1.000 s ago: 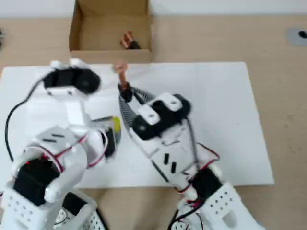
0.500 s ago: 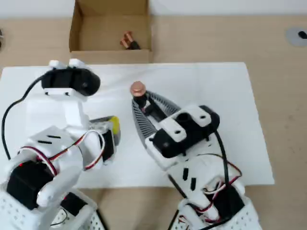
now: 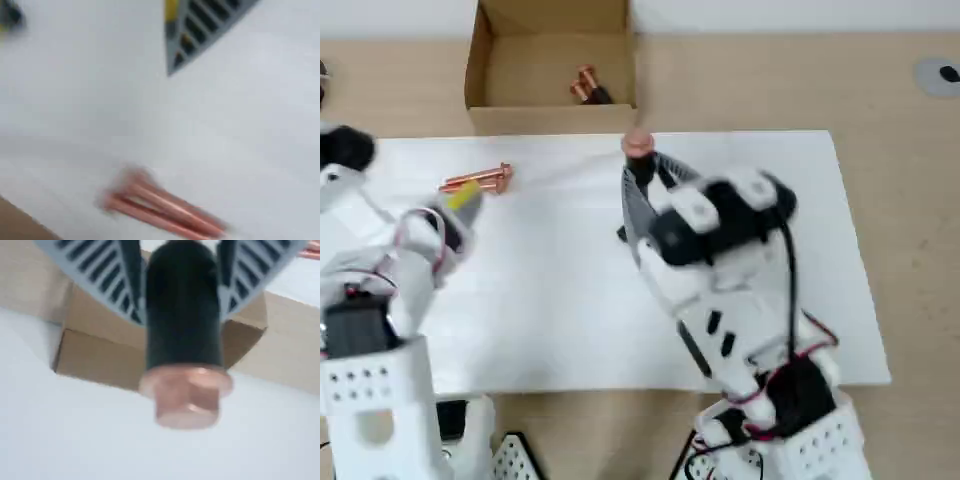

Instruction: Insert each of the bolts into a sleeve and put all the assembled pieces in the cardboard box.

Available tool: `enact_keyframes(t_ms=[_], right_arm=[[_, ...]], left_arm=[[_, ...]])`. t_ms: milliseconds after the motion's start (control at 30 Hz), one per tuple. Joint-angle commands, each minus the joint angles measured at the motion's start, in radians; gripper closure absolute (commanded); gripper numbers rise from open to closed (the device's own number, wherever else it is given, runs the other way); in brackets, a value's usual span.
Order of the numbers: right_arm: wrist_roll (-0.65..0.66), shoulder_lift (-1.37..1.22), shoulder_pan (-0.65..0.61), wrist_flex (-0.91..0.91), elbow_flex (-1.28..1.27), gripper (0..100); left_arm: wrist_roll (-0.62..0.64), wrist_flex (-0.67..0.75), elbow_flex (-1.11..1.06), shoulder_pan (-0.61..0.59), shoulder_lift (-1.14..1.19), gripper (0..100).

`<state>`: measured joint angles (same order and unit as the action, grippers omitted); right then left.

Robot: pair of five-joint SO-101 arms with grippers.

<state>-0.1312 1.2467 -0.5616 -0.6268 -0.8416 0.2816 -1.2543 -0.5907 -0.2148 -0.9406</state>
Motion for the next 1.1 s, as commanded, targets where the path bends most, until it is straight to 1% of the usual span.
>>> enact_keyframes(t_ms=[0,100,200,233,367,433,533,600,767,833,933,1067], right_arm=[[0.023,-0.2,0.016,-0.035,0.219,98.8],[0.057,-0.374,0.016,-0.055,0.363,98.8],[0.064,-0.547,0.018,-0.055,0.484,98.8],[0.064,-0.602,0.025,-0.055,0.519,98.8],[0.06,-0.82,0.039,-0.052,0.68,98.8],[0.057,-0.926,0.047,-0.048,0.78,98.8],[0.021,-1.081,0.061,-0.048,0.94,98.8],[0.006,-1.182,0.067,-0.054,1.046,98.8],[-0.003,-1.422,0.107,-0.055,1.26,98.8],[-0.008,-1.514,0.128,-0.055,1.342,98.8],[-0.025,-1.646,0.159,-0.055,1.452,98.8],[-0.064,-1.79,0.185,-0.057,1.57,98.8]], left_arm=[[-0.06,0.037,0.031,-0.061,0.119,69],[-0.137,0.035,0.115,-0.058,0.274,69],[-0.161,0.035,0.203,-0.037,0.432,69],[-0.192,0.034,0.229,-0.029,0.478,69],[-0.443,-0.025,0.351,0.017,0.607,69],[-0.528,-0.028,0.404,0.015,0.631,69],[-0.721,-0.032,0.454,0.005,0.641,69],[-0.773,-0.028,0.471,-0.003,0.642,69],[-0.832,-0.018,0.474,-0.031,0.644,69],[-0.825,0.028,0.445,-0.035,0.644,69],[-0.773,0.127,0.362,-0.048,0.644,69],[-0.657,0.239,0.245,-0.037,0.644,69]])
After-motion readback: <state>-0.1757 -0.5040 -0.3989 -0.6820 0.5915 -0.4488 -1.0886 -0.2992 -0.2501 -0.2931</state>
